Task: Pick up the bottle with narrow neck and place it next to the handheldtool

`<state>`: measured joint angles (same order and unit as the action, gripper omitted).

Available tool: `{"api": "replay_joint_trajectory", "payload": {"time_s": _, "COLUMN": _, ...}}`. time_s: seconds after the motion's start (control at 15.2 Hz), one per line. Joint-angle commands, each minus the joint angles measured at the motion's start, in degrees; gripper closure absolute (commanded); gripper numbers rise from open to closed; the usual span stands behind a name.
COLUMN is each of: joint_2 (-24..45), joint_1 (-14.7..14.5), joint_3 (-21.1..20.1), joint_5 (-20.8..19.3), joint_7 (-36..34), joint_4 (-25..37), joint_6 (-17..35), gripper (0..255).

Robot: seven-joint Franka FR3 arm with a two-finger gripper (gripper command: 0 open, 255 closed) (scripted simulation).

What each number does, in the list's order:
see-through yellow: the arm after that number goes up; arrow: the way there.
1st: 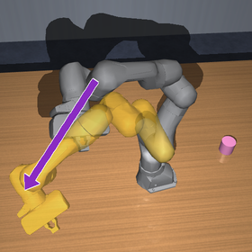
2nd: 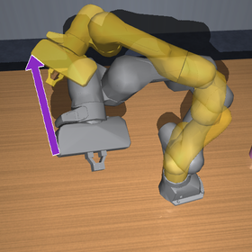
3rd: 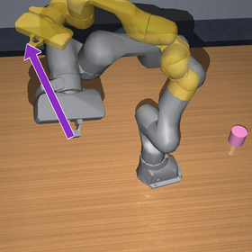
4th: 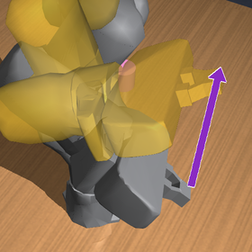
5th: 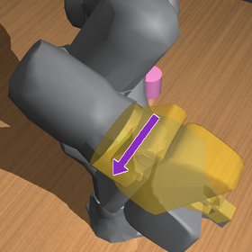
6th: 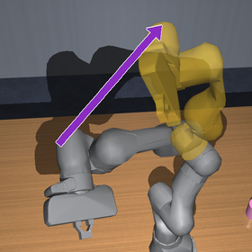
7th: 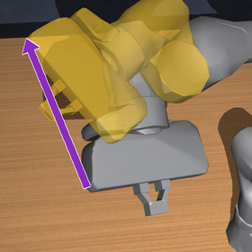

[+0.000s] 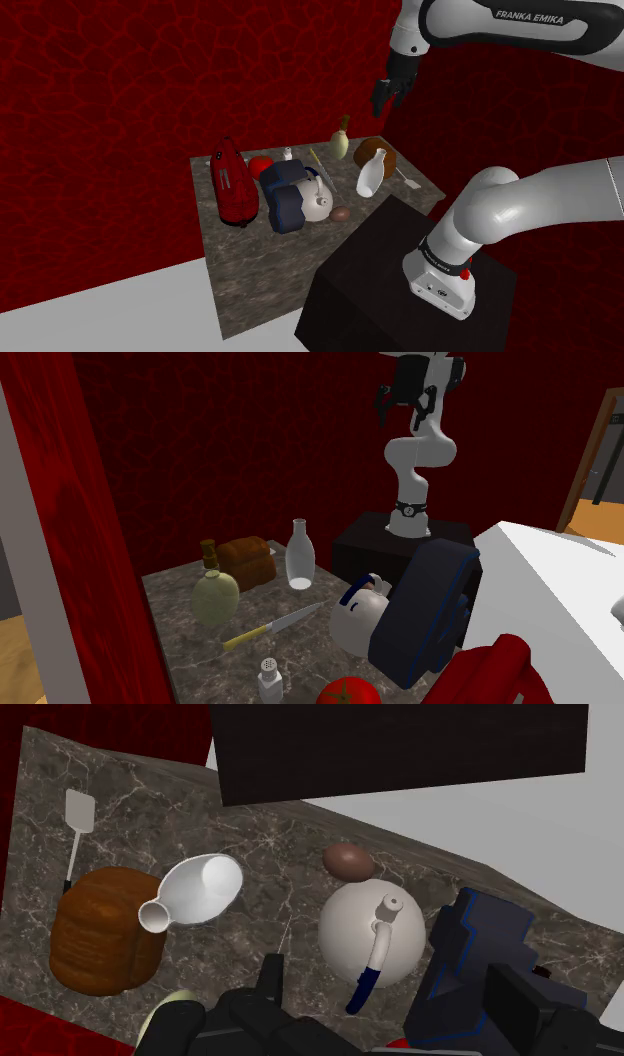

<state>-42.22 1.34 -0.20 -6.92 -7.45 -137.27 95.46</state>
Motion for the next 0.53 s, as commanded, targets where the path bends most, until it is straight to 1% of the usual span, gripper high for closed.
{"api": "replay_joint_trajectory", "payload": {"time_s": 0.0, "joint_2": 0.0, "joint_1": 0.0, "joint_3": 0.0, "joint_5": 0.0, "joint_7": 0.0, "joint_4": 0.0, "joint_6": 0.0, "gripper": 0}}
{"api": "replay_joint_trajectory", "payload": {"time_s": 0.46, "joint_2": 4.4, "joint_1": 2.9, "joint_3": 7.7, "joint_5": -3.5, "joint_7": 6.5, "joint_4": -5.8, "joint_6": 10.5, "gripper": 0}}
